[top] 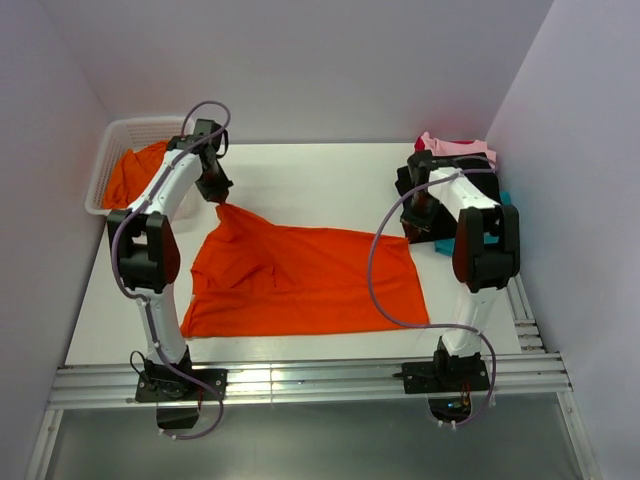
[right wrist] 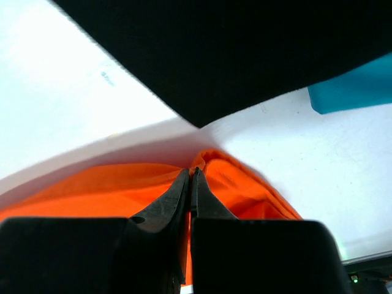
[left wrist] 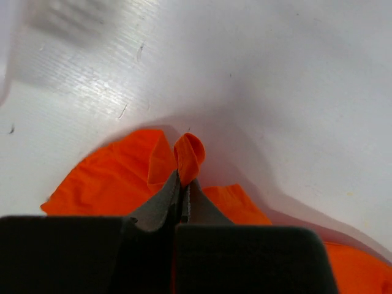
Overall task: Fold and stack the t-shirts
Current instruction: Grap the side of the flattened tshirt furthest away from the robot with both arms, then fold the other side of the tshirt into a rectangle
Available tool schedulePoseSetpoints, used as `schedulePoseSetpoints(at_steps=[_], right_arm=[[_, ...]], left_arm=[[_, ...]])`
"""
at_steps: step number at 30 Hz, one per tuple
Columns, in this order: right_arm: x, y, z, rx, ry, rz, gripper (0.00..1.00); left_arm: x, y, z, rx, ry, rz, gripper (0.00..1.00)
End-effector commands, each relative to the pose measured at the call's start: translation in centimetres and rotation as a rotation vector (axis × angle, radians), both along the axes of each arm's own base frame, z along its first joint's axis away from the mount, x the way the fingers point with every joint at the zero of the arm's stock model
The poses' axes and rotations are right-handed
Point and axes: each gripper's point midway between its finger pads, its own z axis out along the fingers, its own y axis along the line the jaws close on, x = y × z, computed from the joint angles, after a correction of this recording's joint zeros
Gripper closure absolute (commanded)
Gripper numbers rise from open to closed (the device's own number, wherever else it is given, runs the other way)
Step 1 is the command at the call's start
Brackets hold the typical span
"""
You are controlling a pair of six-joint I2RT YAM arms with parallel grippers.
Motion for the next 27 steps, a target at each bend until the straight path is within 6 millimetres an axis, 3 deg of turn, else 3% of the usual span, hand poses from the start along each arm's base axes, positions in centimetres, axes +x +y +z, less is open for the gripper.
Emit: schedulePoseSetpoints(at_steps=[1, 7, 9, 15, 18, 23, 25, 26, 27], right_arm=[[0.7, -0.1, 5.0, -0.004, -0.116, 0.003, 1.0], [-1.4, 0.0, 6.3, 0.012, -0.143, -0.004, 1.0], [-2.7, -0.1, 6.2, 0.012, -0.145, -0.007, 1.0], [-6.6, -0.5, 5.0, 0.011, -0.13, -0.012, 1.0], [-8.6, -0.7, 4.1, 0.009, -0.115, -0.012, 1.0], [-10.7, -1.2, 3.2, 0.005, -0.104, -0.017, 1.0], [-11.2, -1.4, 2.8, 0.0, -0.094, -0.019, 1.0], [-11.2, -1.6, 2.6, -0.006, -0.086, -0.023, 0.89], [-11.3, -1.5, 2.4, -0.005, -0.08, -0.024, 0.75]], left_arm=[[-1.1, 1.0, 4.9, 0.036, -0.081, 0.009, 1.0], [-4.3, 1.4, 6.1, 0.066, -0.077, 0.019, 1.0], [-5.4, 1.0, 7.0, 0.07, -0.09, 0.009, 1.0], [-10.3, 0.0, 7.1, 0.113, -0.054, 0.009, 1.0], [-14.2, -1.0, 7.2, 0.108, -0.033, 0.023, 1.0], [-23.3, -2.1, 5.6, 0.044, 0.027, 0.085, 1.0], [-26.1, -2.0, 3.6, 0.036, 0.081, 0.123, 1.0], [-27.9, -1.9, 2.8, 0.027, 0.105, 0.133, 0.94], [-28.6, -1.8, 2.5, 0.024, 0.114, 0.146, 0.82]])
